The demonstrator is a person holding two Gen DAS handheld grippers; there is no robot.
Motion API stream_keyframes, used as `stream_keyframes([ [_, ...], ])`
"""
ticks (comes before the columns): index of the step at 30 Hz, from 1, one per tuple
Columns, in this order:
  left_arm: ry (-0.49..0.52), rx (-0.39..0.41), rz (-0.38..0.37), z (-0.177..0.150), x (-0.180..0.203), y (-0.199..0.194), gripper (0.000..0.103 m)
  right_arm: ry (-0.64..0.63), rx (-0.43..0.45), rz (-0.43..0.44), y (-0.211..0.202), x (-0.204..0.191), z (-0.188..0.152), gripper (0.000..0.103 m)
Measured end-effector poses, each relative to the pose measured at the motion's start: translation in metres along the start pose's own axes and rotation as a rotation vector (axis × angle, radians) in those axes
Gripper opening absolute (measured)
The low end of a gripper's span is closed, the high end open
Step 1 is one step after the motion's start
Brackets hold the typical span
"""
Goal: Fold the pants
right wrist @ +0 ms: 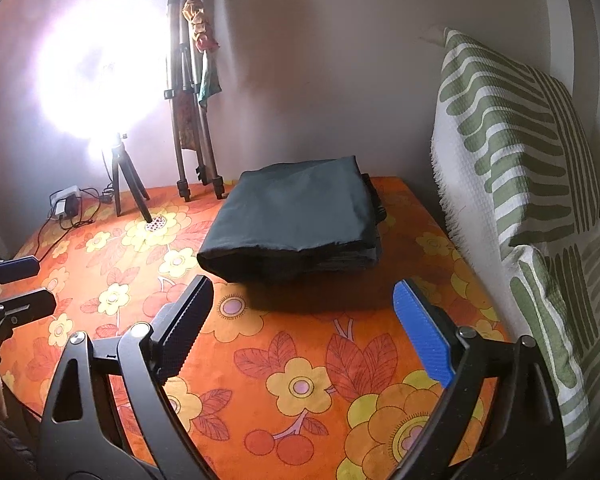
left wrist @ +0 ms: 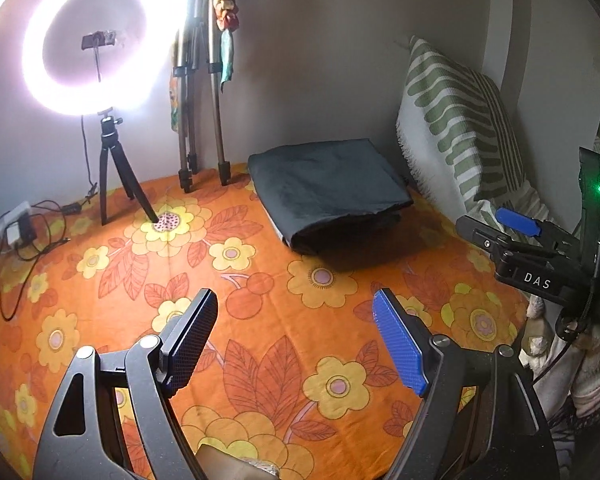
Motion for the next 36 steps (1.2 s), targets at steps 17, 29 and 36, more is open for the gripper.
stream_keyframes([
  [17, 0.005, 0.015, -0.007, 0.0007, 0.0041, -0.0083, 0.08, -0.004, -0.007, -0.005, -0.0035, -0.0029, -0.0017, 0.094],
  [29, 0.013, 0.01, -0.009, 0.0003, 0.0065, -0.0101, 0.08, -0.01, -0.001, -0.008, -0.0051, -0.0072, -0.0015, 0.094],
  [36, 0.015, 0.009, -0.007, -0.0003, 0.0066, -0.0103, 0.08, -0.01, -0.001, -0.009, -0.0052, -0.0076, -0.0015, 0.094],
])
Point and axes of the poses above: each gripper's, at about its wrist camera, not at the fingertips, and y roughly the way its jaws point, x to its right, z to its top, the point moved 7 cm from there along y, roughly the way its jaws point, and after that the axes turned 6 degrees about -y, right-handed, at the moved point
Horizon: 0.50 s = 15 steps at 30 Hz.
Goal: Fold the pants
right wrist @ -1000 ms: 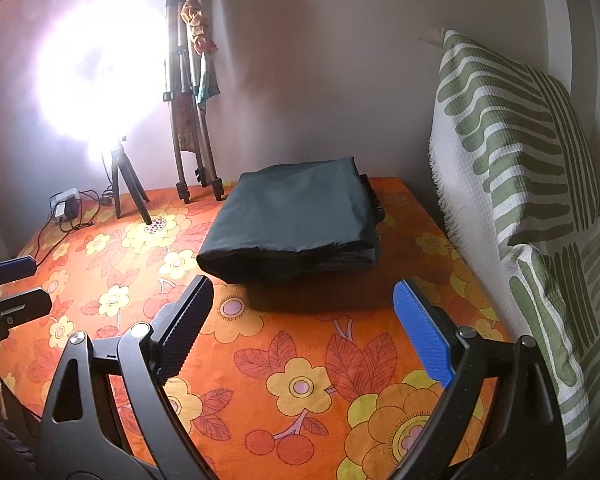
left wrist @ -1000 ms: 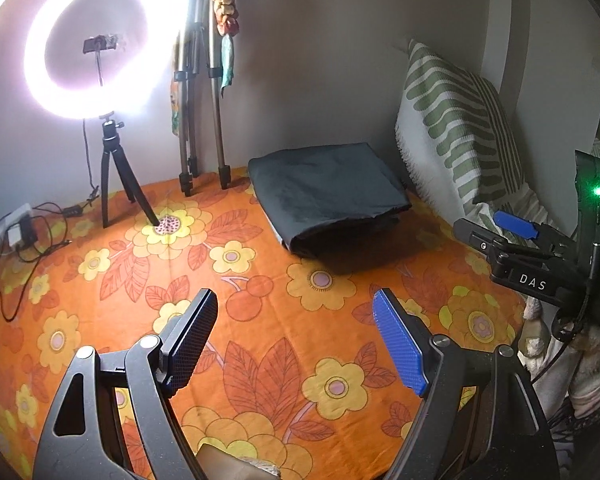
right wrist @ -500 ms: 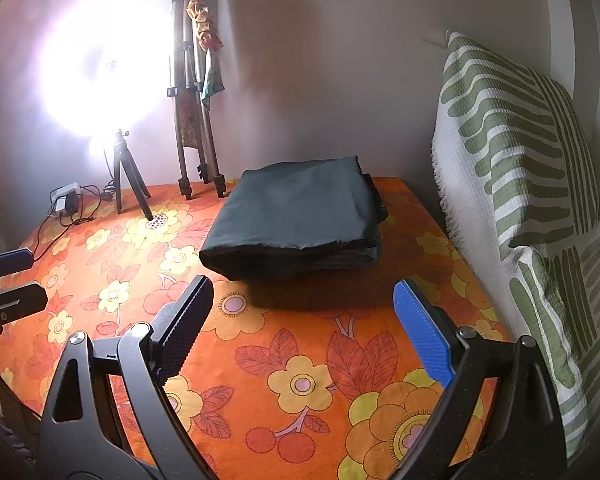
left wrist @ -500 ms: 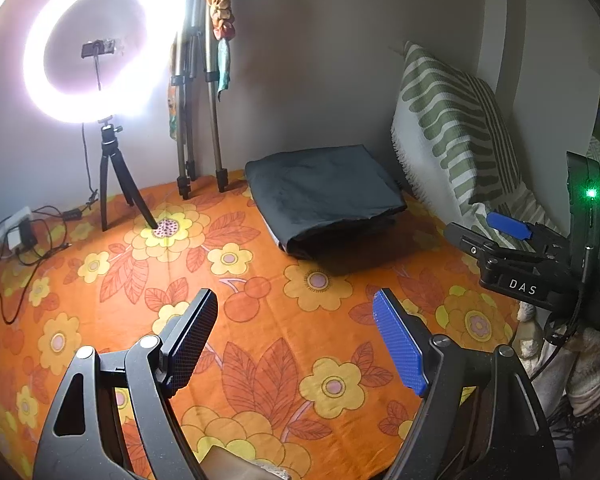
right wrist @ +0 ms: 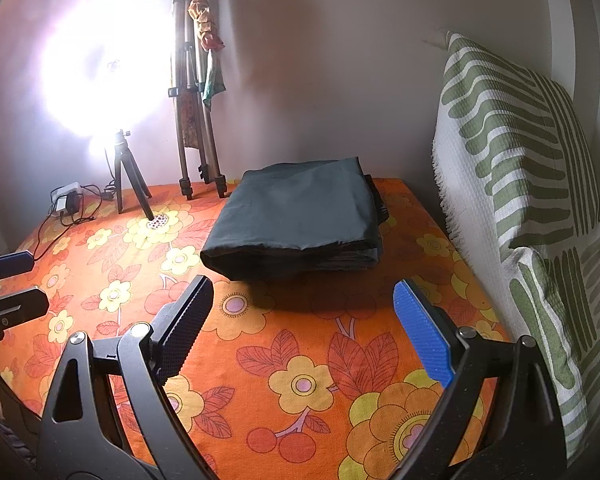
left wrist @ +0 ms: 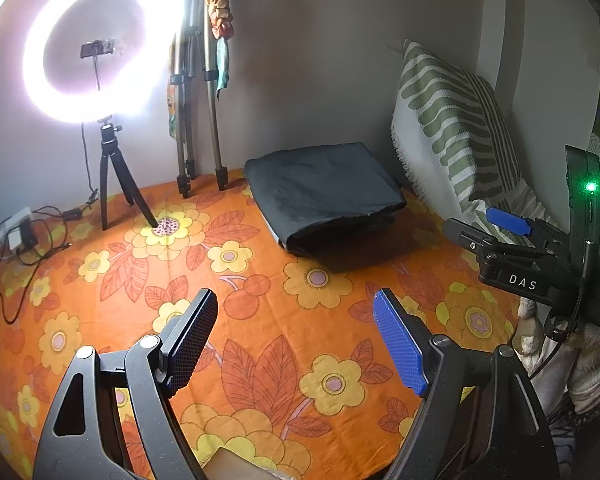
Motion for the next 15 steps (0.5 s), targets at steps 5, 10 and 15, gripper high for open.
stream_keyframes([
  [5, 0.0, -0.002, 0.002, -0.0018, -0.003, -0.0001, 0.08, -0.004, -0.001, 0.002, 0.0, -0.0017, -0.0005, 0.094],
  [10, 0.005, 0.008, 0.009, -0.0024, -0.005, -0.0022, 0.08, -0.01, -0.004, 0.01, 0.0018, -0.0049, -0.0007, 0.094],
  [15, 0.015, 0.019, 0.015, -0.0029, -0.0068, -0.0042, 0.08, -0.009, -0.006, 0.017, 0.0032, -0.0072, -0.0006, 0.094],
])
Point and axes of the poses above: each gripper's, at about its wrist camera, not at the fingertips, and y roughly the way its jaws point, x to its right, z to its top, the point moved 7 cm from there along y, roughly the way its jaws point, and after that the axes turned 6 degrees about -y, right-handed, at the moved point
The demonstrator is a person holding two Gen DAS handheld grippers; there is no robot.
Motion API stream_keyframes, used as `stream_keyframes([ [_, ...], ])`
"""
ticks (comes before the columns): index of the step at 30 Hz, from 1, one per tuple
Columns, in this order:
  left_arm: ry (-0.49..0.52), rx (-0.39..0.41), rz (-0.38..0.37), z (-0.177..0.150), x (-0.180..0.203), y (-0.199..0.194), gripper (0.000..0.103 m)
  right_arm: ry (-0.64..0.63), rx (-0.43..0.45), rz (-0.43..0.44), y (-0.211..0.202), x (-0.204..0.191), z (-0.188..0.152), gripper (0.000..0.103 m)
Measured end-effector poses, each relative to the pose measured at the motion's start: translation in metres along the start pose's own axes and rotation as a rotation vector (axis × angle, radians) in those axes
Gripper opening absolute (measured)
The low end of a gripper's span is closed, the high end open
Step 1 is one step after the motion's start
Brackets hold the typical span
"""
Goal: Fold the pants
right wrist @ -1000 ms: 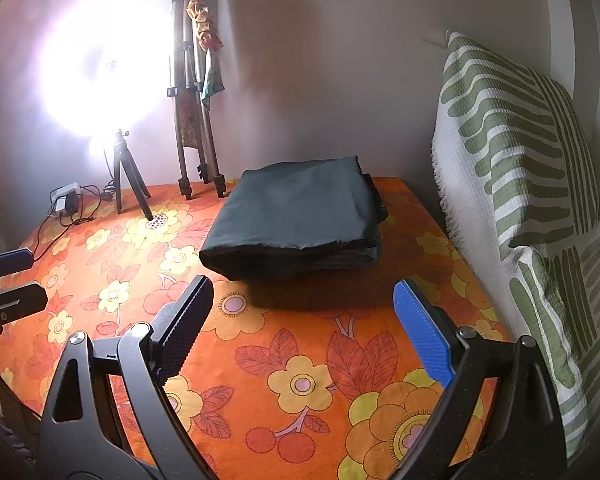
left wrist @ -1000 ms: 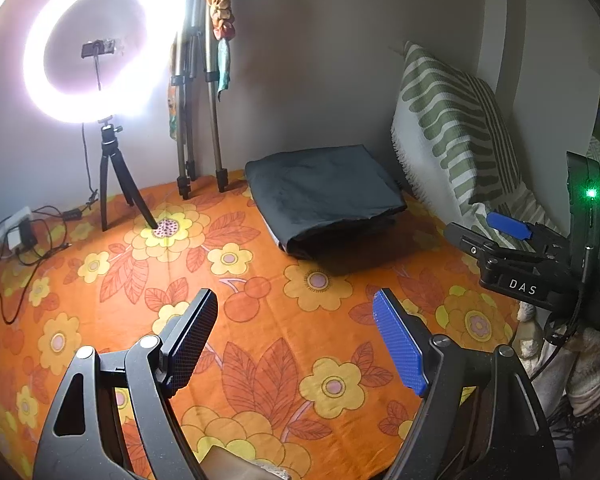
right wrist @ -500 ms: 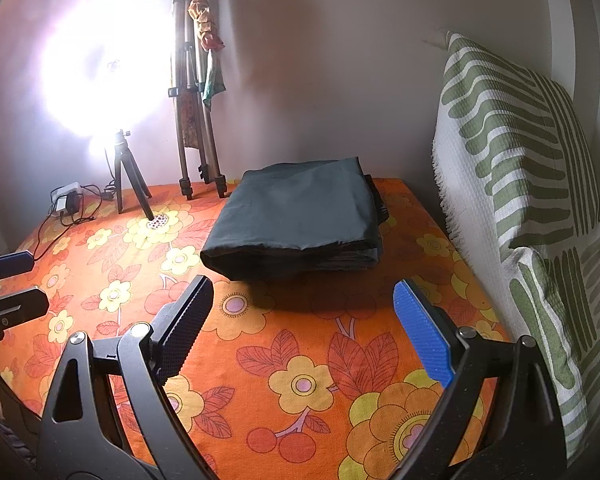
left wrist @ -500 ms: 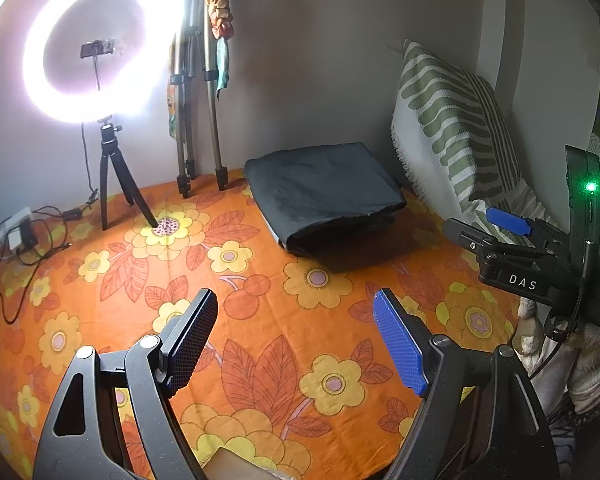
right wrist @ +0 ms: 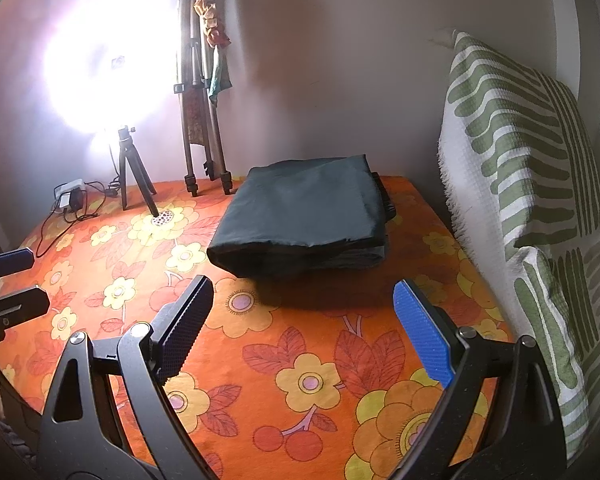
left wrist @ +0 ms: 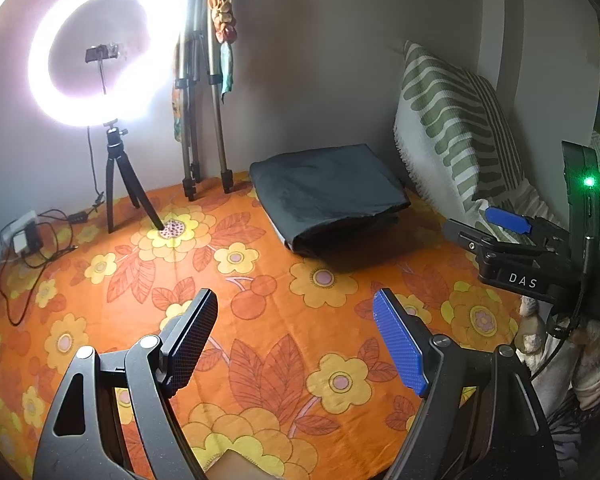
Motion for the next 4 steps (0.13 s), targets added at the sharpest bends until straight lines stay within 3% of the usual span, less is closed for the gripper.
stream_keyframes([
  [4, 0.001, 0.001, 0.012, -0.0005, -0.0033, -0.0012, 0.08, -0.005, -0.002, 0.003, 0.0028, -0.0024, 0.0009, 0.094],
])
Point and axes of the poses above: each gripper's, at about its wrist camera, not at the fingertips, and y roughly the way its jaws point, x to its right, z to its top, the point moved 7 cm from there along y, roughly the way its jaws point, and after that the axes turned 6 degrees about -y, right-handed, at the moved point
